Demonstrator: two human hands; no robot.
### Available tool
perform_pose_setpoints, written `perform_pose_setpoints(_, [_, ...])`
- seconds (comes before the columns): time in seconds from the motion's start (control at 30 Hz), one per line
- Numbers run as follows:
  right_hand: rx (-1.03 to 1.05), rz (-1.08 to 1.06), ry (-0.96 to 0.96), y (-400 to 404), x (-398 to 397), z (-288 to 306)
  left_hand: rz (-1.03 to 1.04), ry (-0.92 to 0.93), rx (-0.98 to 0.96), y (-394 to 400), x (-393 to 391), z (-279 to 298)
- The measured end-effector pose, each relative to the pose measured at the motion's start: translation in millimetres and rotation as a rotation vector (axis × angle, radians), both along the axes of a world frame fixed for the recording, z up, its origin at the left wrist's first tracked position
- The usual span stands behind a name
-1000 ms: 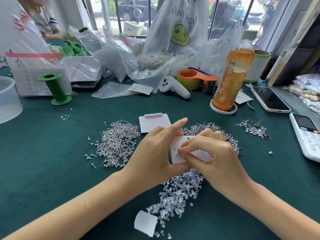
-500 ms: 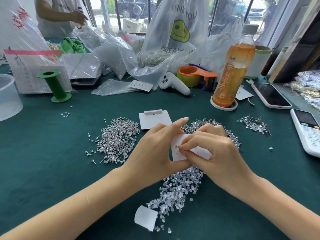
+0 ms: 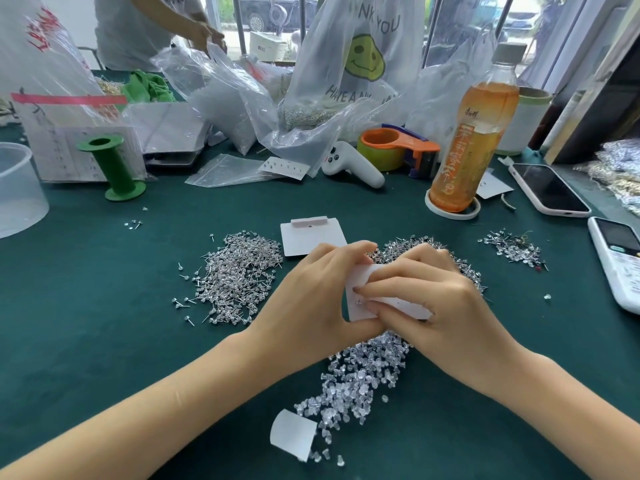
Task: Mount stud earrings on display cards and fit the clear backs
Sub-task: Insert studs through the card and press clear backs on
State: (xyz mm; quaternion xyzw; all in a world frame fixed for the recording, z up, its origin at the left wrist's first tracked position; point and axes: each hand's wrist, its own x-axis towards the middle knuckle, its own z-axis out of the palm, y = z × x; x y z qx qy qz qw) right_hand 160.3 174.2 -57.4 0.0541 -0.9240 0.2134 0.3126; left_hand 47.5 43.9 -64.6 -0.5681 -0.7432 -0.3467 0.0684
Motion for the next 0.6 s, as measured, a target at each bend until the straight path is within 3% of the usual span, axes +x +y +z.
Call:
perform_pose_setpoints(0.13, [-0.19, -0.073, 0.037, 7.5, 3.7, 3.7, 0.0, -0.037, -0.017, -1.5, -1.2, 2.8])
perform_pose_setpoints(0.23, [-0.301, -0.272, 0.083, 23.8, 6.8, 3.0, 0.013, -0.1, -0.052, -3.0, -2.2, 3.5])
perform_pose_setpoints(0.3, [-0.345, -0.364, 0.013, 36.0, 10.7, -0.1, 0.018, -0.161, -0.055, -4.1, -2.8, 3.7])
perform_pose_setpoints(0.4, [-0.235, -0.407, -0.125, 46.8, 16.4, -7.4, 0.029, -0.23, -0.061, -6.1, -4.1, 3.1])
perform_pose_setpoints(0.6, [0.008, -0.411, -0.259, 48.5, 16.3, -14.8, 0.036, -0.171, -0.089, -10.0, -7.0, 1.9])
